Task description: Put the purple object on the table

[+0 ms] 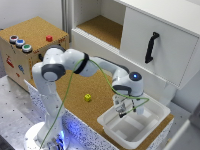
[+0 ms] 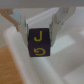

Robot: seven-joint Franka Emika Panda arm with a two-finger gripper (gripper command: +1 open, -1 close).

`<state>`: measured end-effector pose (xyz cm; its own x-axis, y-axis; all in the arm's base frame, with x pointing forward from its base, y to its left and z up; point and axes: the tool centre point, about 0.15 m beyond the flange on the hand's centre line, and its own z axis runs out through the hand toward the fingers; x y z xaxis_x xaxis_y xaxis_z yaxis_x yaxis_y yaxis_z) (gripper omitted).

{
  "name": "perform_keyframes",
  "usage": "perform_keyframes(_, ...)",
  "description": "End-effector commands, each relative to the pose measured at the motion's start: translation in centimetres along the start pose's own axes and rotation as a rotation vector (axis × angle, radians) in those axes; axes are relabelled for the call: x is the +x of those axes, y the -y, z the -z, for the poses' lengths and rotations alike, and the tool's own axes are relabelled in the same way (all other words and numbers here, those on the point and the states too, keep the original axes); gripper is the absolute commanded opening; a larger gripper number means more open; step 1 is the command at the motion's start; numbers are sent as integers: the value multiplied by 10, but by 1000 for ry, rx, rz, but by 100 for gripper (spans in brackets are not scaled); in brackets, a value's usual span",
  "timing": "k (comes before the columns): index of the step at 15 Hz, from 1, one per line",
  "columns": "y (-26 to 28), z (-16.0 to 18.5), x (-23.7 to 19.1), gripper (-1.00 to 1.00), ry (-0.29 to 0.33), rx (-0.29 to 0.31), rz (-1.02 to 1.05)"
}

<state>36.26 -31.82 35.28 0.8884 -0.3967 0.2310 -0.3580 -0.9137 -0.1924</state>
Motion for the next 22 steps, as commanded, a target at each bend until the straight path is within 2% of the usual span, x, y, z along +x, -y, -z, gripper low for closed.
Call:
perform_keyframes(1,106,15,-57,-100,-3,29,206)
perform_keyframes(4,139,-15,-70,-100,78,-3,249)
perform_keyframes(7,154,-55,-82,-100,129,-92,305)
perform_keyframes(10,159,-92,-90,-100,143,-159,372)
perform_keyframes(14,151,-134,-88,-100,146,-180,395)
perform_keyframes(17,150,-162,-87,-100,126,-220,427)
perform_keyframes(19,145,-171,-83,-100,145,-213,396)
perform_keyframes(20,145,-171,-82,100,157,-212,395)
perform_keyframes(22,148,-152,-80,100,140,-183,381)
